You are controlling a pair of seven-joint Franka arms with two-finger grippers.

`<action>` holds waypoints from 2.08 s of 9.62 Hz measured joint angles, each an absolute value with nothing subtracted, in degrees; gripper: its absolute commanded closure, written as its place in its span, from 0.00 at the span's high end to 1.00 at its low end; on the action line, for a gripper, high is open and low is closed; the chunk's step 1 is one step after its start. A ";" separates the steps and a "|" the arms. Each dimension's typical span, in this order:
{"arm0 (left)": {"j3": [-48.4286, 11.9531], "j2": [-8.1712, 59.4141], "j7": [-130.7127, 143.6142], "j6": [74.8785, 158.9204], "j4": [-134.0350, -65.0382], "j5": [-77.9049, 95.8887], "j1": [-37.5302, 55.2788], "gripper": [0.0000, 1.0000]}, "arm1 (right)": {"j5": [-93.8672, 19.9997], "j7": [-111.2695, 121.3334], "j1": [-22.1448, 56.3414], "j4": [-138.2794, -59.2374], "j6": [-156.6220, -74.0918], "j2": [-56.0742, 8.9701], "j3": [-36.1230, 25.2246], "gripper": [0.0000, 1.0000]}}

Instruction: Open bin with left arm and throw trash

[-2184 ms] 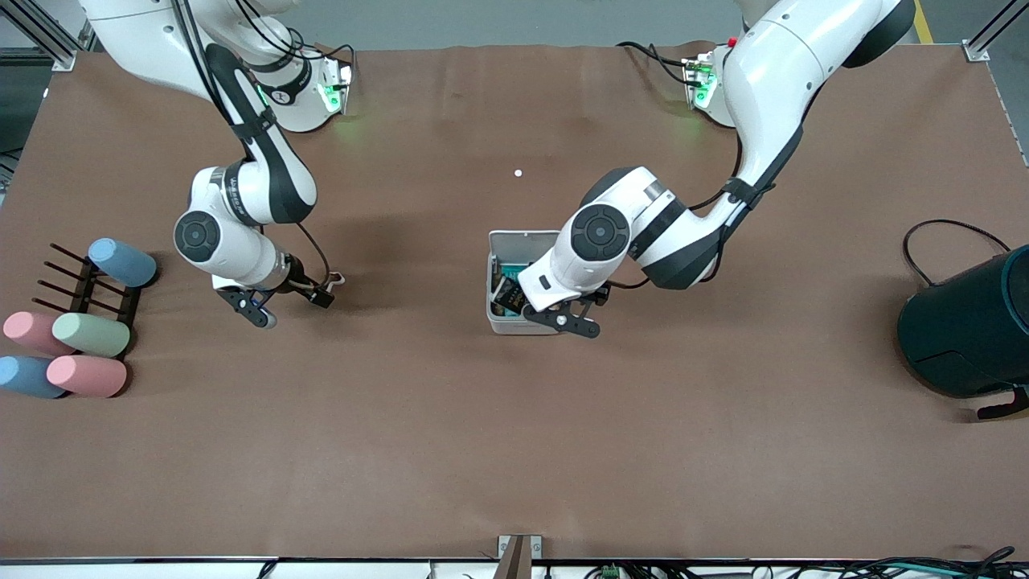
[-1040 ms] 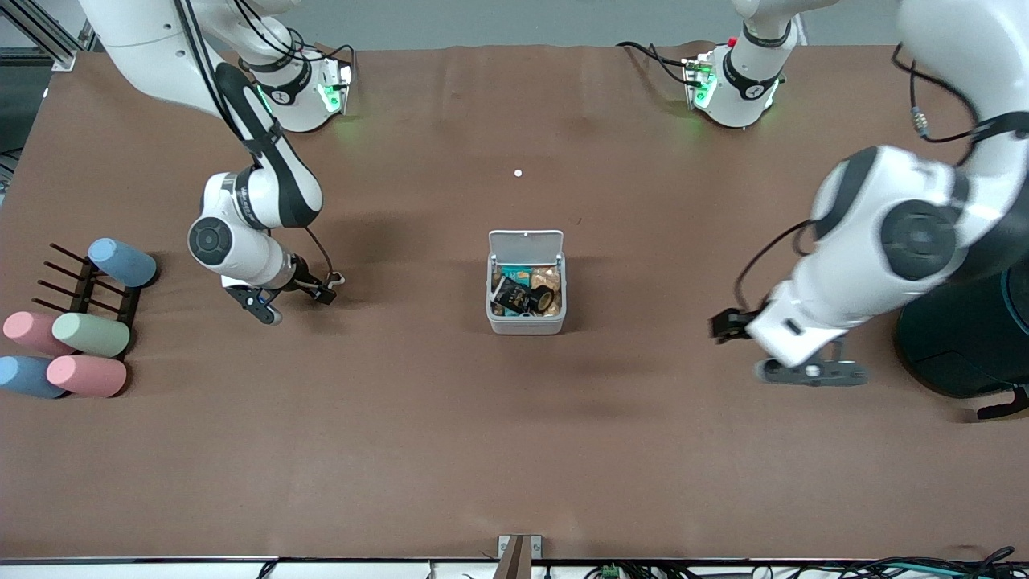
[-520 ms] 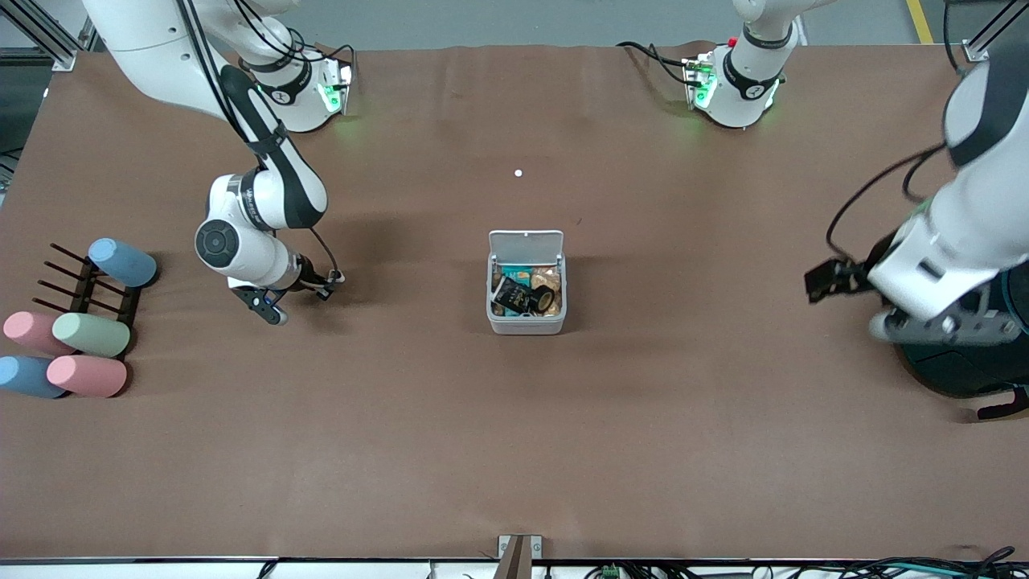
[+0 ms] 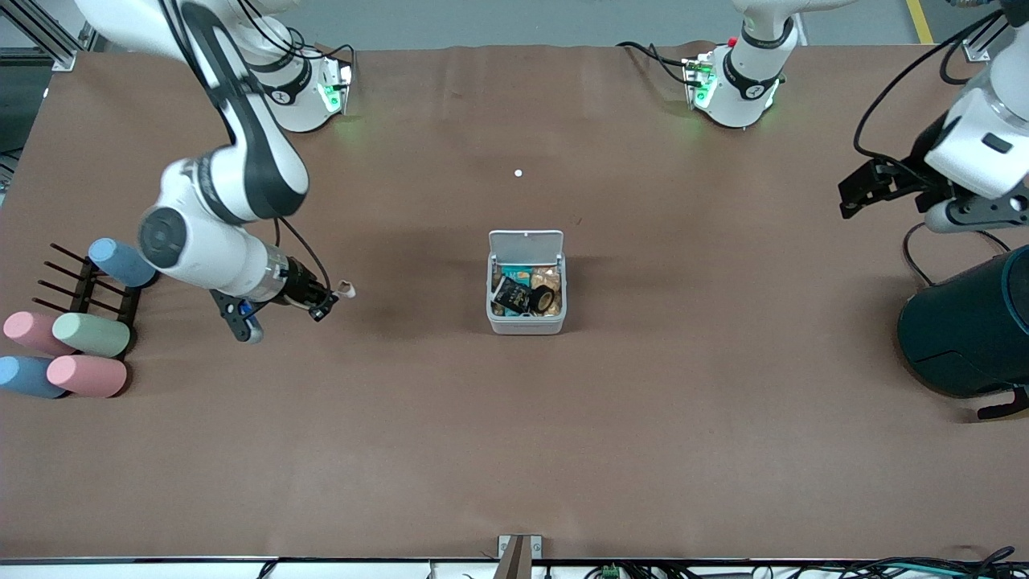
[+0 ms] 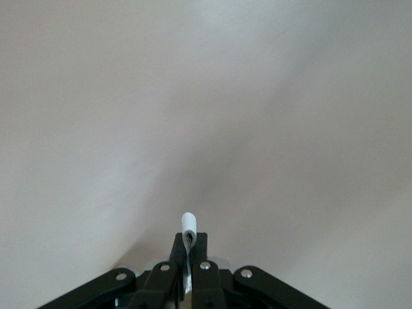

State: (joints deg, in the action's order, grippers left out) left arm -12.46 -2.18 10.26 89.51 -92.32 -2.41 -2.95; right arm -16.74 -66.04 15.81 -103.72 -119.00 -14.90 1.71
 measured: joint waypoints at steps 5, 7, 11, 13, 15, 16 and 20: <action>-7.14 -5.36 5.65 96.01 -96.38 -0.38 -0.63 1.00 | -17.04 -89.83 34.17 -88.84 -131.59 -28.36 1.88 0.00; -7.12 -4.24 5.65 91.69 -93.68 -0.29 -0.53 1.00 | -17.04 -89.92 36.70 -87.03 -131.63 -32.82 1.84 0.04; -7.19 -1.02 5.65 90.53 -90.88 -0.29 -0.51 1.00 | -17.00 -89.69 37.60 -86.72 -128.49 -34.47 1.78 0.77; -7.20 -0.98 5.65 90.38 -90.60 -0.29 -0.52 1.00 | -17.00 -89.69 38.68 -86.59 -127.34 -34.47 1.79 0.97; -7.16 -0.97 5.65 90.34 -90.53 -0.29 -0.62 1.00 | -17.00 -89.72 39.59 -86.47 -127.24 -34.47 1.76 0.99; -7.11 -0.95 5.65 90.34 -90.51 -0.29 -0.75 1.00 | -16.97 -89.71 39.44 -86.00 -126.49 -34.44 1.30 0.99; -6.72 0.48 5.53 91.13 -90.48 -0.25 -4.49 1.00 | -16.45 -78.68 26.56 -82.56 -110.99 -27.46 -1.05 0.99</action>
